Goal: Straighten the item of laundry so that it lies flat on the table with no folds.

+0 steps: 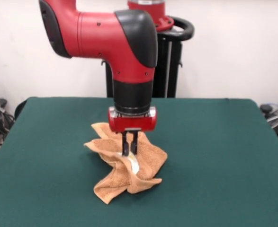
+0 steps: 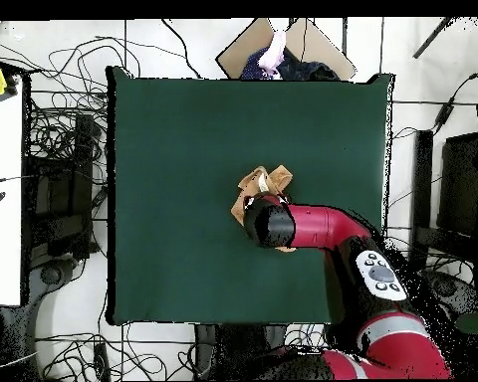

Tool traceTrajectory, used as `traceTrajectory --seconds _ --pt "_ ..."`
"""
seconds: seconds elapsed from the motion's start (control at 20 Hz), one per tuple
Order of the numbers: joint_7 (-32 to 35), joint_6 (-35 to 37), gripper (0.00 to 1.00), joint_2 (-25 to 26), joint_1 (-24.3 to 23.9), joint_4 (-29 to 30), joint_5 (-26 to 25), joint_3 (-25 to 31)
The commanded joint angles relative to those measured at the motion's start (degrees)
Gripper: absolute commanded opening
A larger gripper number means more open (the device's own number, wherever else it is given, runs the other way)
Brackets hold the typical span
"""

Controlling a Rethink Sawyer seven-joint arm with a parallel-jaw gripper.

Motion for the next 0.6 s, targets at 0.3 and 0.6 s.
traceTrajectory --seconds 0.3,0.6 --pt "8.51 14.34 0.00 -18.05 7.54 13.75 5.48 -0.49" --pt "15.47 16.38 0.00 -24.03 15.15 19.73 8.81 -4.84"
